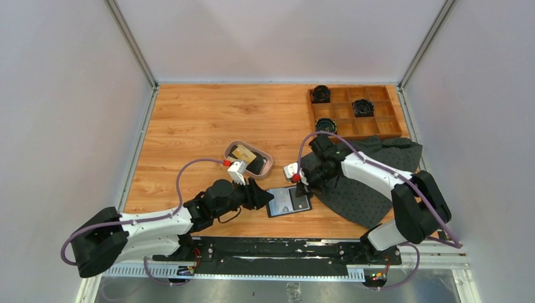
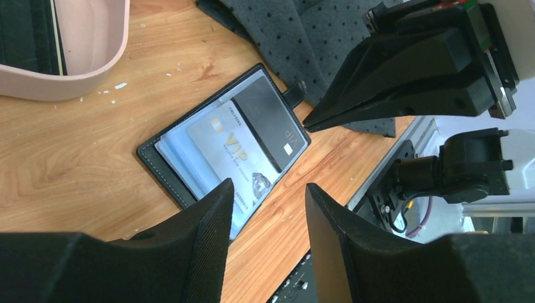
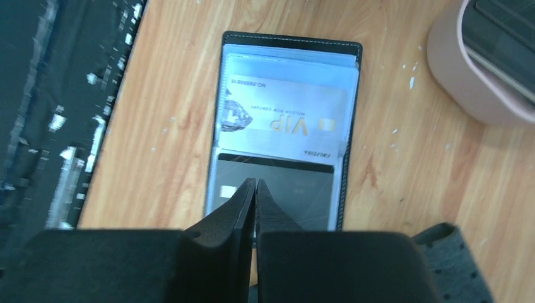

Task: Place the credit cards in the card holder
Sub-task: Insert the credit card into the card holder.

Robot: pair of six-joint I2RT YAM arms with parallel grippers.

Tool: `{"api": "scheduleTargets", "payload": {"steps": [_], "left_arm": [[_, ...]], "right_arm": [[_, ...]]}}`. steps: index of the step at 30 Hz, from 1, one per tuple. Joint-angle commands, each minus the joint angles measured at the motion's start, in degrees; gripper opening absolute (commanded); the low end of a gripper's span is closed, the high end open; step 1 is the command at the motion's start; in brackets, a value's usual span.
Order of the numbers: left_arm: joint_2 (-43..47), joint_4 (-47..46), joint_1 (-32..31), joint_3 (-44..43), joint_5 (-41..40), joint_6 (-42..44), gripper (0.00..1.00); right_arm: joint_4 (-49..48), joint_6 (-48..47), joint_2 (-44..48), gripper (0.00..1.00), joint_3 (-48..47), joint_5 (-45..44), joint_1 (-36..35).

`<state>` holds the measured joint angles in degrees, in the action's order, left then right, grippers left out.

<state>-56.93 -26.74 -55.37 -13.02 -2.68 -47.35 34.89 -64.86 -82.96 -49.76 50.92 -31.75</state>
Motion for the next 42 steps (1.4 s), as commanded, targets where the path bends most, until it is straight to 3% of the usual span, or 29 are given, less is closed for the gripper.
{"api": "scheduleTargets", "payload": {"steps": [1, 9, 19, 36, 42], "left_arm": [[-3.9, -7.2, -0.4, 1.2, -0.5, -1.1, 0.47], [-9.7, -7.6, -0.3, 0.5, -1.1, -2.7, 0.32], [-19.7, -6.7, 0.5, -2.1, 0.5, -6.8, 0.13], [-23.9, -2.9, 0.5, -5.6, 2.3, -6.1, 0.12], [-19.5, -3.0, 0.5, -5.1, 4.3, -5.1, 0.2]], "right_arm": [[-3.2, -9.5, -3.3, 0.04, -0.1, -4.6, -2.7], [-7.2, -6.7, -7.3, 0.02, -0.2, -15.1, -8.4], [-9.5, -6.5, -9.3, 0.02, 0.4, -20.2, -11.6], [-10.5, -3.2, -10.0, 0.02, -0.5, -20.8, -15.4], [-9.1, 0.6, -7.9, 0.06, -1.9, -22.3, -15.0]]}}
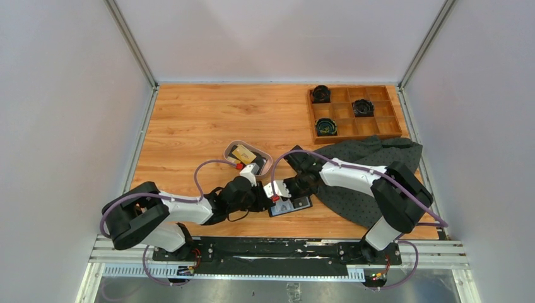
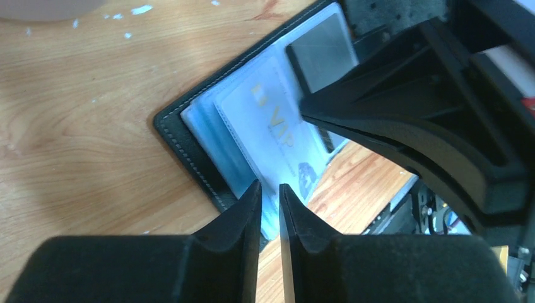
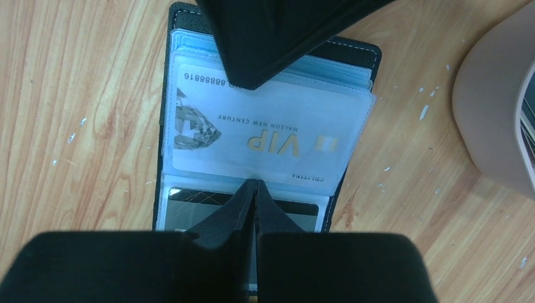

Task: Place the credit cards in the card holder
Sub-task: Insert the credit card into the card holder.

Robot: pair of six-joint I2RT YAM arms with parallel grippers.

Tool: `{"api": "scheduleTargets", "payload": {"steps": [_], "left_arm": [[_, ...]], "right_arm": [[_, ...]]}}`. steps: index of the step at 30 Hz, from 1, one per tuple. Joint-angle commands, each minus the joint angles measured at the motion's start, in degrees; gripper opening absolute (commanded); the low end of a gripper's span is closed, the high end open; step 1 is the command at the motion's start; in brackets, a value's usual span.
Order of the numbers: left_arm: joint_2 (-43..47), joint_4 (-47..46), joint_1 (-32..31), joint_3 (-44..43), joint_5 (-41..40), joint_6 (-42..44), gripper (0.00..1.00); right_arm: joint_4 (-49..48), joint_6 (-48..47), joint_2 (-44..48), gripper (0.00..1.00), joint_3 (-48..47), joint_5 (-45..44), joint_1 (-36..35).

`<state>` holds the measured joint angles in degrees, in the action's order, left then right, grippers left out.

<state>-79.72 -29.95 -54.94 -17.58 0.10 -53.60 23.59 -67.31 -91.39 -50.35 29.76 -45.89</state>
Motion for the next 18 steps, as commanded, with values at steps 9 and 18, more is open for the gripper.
{"api": "scheduleTargets", "payload": {"steps": [9, 18], "left_arm": [[13.2, 1.2, 0.1, 2.4, 1.5, 2.6, 0.36], [17.8, 1.4, 0.6, 3.7, 0.8, 2.2, 0.6]], "right_arm": [[5.7, 6.8, 5.5, 0.1, -2.3, 7.7, 4.4], [14.5, 28.1, -5.0, 0.12, -13.7, 16.4, 7.0]]}}
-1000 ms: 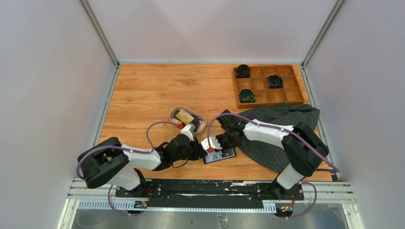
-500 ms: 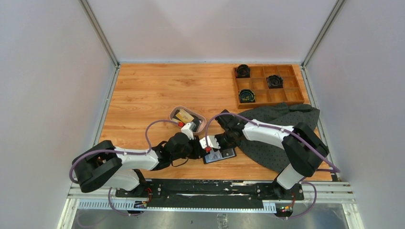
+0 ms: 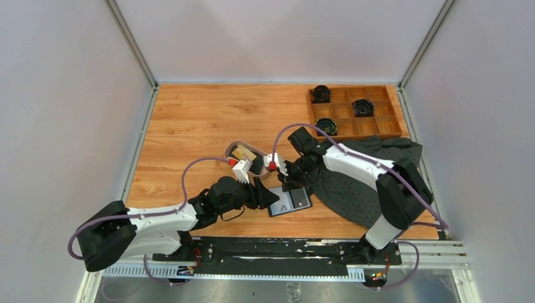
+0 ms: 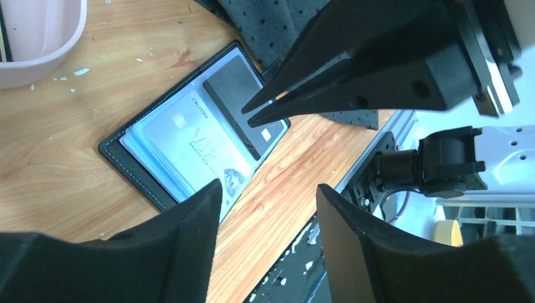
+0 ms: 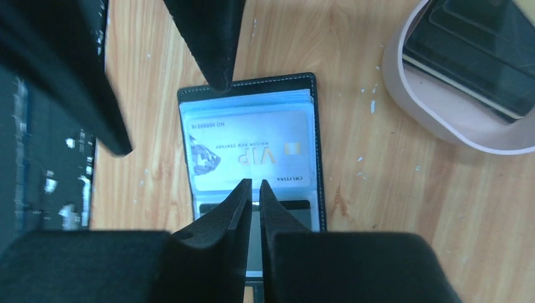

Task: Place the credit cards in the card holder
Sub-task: Insert the credit card into the card holder.

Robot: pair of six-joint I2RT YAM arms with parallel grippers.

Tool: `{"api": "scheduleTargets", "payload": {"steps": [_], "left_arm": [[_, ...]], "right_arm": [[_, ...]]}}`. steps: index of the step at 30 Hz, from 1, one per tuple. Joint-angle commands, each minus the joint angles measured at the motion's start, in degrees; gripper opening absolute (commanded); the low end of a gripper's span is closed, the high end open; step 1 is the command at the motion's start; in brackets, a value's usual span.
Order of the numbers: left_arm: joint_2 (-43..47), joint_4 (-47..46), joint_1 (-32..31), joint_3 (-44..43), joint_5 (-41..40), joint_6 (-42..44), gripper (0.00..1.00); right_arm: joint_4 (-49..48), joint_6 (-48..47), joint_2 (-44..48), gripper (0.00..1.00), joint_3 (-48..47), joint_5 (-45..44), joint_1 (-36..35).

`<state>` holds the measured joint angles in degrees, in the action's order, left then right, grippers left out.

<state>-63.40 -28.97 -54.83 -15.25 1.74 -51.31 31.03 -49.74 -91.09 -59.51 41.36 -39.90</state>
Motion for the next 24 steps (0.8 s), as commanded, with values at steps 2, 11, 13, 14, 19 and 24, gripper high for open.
{"api": "scheduleTargets", "payload": {"steps": [2, 11, 13, 14, 19, 24], "left_arm": [[2.1, 0.4, 0.6, 1.8, -1.1, -0.4, 0.62], [0.7, 0.3, 0.7, 1.6, -0.1, -1.1, 0.54], [-0.5, 0.3, 0.7, 1.0, 0.6, -1.0, 0.51], [-1.1, 0.3, 0.7, 0.7, 0.9, -0.9, 0.5], [-3.8, 0.3, 0.7, -0.3, 1.3, -1.2, 0.45], [-6.5, 0.2, 0.7, -0.9, 1.7, -1.2, 0.45]], "right_arm": [[9.1, 13.4, -9.3, 0.11, -7.0, 5.0, 1.4], [11.3, 14.8, -12.8, 0.08, -9.0, 1.0, 2.3], [11.5, 14.3, -12.8, 0.08, -9.0, 0.1, 2.3], [11.6, 14.1, -13.0, 0.08, -9.0, -0.2, 2.4], [12.6, 13.7, -15.1, 0.07, -9.7, -1.1, 2.5], [12.7, 14.4, -16.5, 0.07, -10.1, -0.9, 2.6]]}}
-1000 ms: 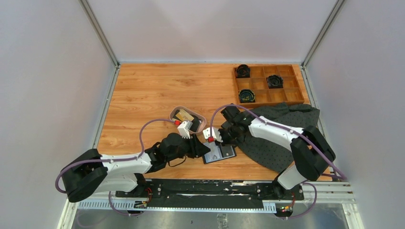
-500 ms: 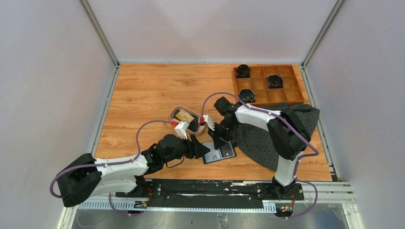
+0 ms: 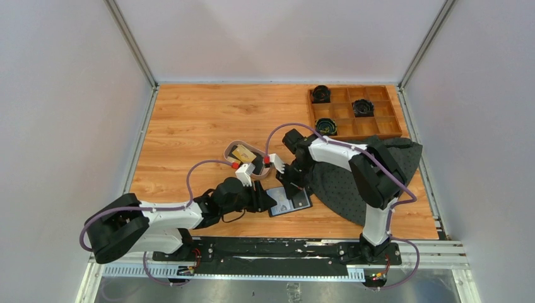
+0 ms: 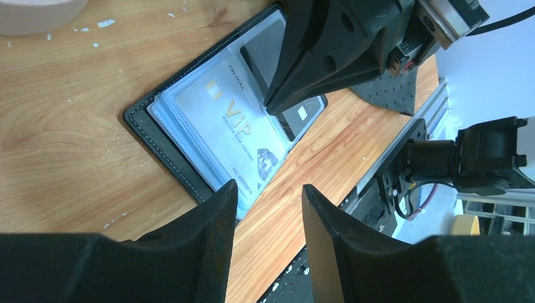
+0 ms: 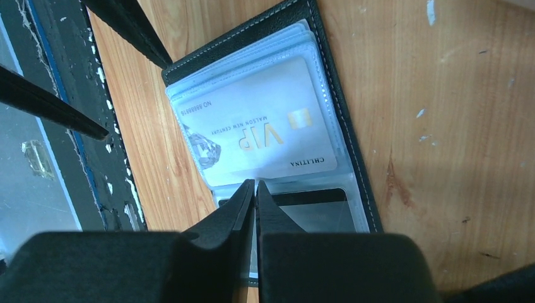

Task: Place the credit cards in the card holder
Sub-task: Insert the credit card into the card holder.

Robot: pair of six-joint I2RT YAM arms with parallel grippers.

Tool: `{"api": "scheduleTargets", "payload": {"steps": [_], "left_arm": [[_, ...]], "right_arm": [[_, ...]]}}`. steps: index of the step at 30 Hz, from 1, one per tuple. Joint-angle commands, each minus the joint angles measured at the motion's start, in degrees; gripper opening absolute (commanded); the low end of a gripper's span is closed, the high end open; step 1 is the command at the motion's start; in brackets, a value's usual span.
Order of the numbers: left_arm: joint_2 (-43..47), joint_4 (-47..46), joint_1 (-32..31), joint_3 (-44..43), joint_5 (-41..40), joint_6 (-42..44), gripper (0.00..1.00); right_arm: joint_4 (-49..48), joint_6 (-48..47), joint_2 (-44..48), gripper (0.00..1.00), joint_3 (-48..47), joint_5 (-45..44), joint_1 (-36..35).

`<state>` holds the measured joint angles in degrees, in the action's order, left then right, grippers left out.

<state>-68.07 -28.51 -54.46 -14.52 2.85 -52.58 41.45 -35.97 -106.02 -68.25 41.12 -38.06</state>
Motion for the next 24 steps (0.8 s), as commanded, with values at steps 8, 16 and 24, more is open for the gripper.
{"api": "scheduleTargets", "payload": {"steps": [8, 16, 24], "left_arm": [[-7.2, -2.9, 0.3, -2.4, 2.1, -0.3, 0.46], [-8.1, -3.2, 0.3, -2.8, 1.8, -0.4, 0.47], [-5.4, -3.1, 0.3, -2.2, 1.0, -0.4, 0.47]], "right_arm": [[2.2, 1.6, -4.2, 0.07, -2.0, 0.0, 0.8], [2.4, 2.0, -6.0, 0.07, -2.3, -0.9, 0.7], [2.5, 2.0, -6.9, 0.07, -2.4, -1.2, 0.9]]}}
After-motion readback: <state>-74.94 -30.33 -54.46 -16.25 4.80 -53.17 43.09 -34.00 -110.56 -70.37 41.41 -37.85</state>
